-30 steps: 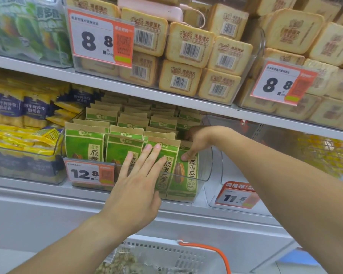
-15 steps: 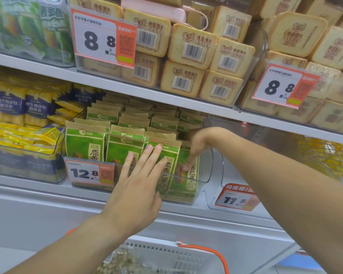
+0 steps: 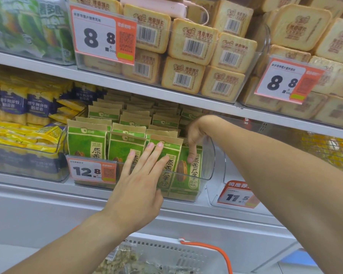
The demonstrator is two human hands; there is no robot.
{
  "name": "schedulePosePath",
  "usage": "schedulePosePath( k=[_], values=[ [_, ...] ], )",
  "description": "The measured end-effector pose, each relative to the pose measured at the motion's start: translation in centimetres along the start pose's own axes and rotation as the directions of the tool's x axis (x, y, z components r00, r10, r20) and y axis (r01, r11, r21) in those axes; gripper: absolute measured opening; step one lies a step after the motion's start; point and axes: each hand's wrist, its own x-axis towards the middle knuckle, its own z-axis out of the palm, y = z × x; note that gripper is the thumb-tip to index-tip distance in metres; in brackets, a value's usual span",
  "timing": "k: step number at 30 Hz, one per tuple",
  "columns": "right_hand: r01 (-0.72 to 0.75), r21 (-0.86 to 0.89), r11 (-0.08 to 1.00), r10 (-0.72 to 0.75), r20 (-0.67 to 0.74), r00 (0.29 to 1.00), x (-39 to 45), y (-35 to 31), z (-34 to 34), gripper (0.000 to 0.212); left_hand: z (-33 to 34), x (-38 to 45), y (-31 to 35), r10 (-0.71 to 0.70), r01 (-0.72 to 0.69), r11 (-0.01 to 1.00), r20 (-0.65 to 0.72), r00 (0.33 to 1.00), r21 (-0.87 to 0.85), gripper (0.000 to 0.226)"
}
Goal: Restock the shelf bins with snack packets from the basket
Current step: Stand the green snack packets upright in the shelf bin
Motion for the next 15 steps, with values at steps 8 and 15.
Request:
schedulePosePath(
  k=[8,15],
  values=[
    [-0.02,0.003,1.0,0.02,0.031,0.999,0.53,0.04,0.32,0.082,-0.08,-0.03,0.1,-0.004,0.003,1.0,-0.009,1.0,-0.028,0.075],
    [0.0,0.033,0.999,-0.001,0.025,1.0,0.69,0.79,0.49,0.075,0.16,-0.03,0.06,-0.004,0.004,1.0,-0.017,1.0,-0.007,0.077]
  ],
)
